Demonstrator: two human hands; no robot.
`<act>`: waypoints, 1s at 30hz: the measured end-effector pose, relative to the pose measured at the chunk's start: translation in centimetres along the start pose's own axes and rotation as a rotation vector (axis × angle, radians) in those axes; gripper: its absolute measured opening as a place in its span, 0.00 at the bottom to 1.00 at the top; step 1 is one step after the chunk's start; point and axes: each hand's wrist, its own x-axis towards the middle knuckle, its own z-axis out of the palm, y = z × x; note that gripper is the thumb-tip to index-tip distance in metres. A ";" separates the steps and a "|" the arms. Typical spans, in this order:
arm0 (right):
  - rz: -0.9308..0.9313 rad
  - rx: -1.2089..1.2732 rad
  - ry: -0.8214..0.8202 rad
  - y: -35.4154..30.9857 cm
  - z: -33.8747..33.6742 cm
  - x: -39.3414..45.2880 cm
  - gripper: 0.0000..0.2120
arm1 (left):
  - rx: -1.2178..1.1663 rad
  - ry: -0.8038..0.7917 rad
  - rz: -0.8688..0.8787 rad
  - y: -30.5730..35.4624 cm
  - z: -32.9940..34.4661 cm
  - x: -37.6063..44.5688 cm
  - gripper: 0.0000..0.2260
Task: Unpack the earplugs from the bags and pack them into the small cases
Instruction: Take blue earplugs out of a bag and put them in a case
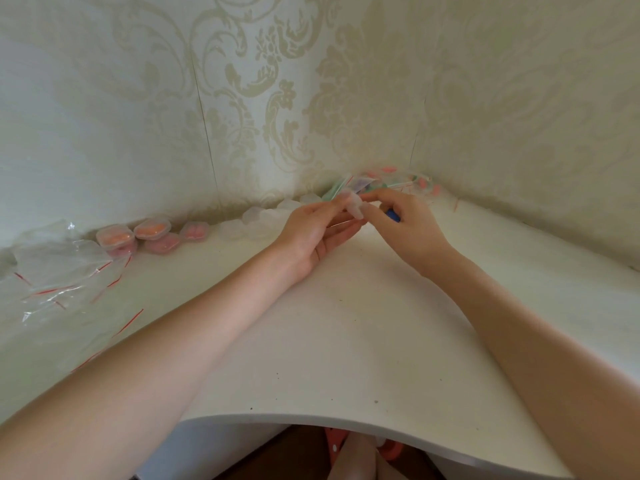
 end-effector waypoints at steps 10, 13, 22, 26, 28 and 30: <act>-0.111 -0.302 -0.055 0.1 -0.2 0.1 0.18 | -0.165 -0.076 -0.094 0.3 -0.6 0.3 0.12; -0.149 -0.408 -0.063 -0.3 -0.2 0.0 0.20 | -0.177 -0.098 -0.090 0.3 -0.8 0.3 0.15; -0.151 -0.445 -0.037 -0.2 0.3 0.1 0.17 | -0.246 -0.028 -0.109 0.7 -0.7 0.4 0.10; -0.193 -0.427 -0.021 -0.8 -0.1 0.1 0.20 | -0.193 0.071 -0.118 0.7 -0.6 0.6 0.06; -0.201 -0.442 -0.044 -0.8 -0.3 0.1 0.19 | -0.141 0.110 -0.120 0.5 -0.7 0.7 0.09; -0.190 -0.451 -0.058 -0.7 -0.2 0.2 0.19 | -0.113 0.141 -0.114 0.3 -0.7 0.8 0.11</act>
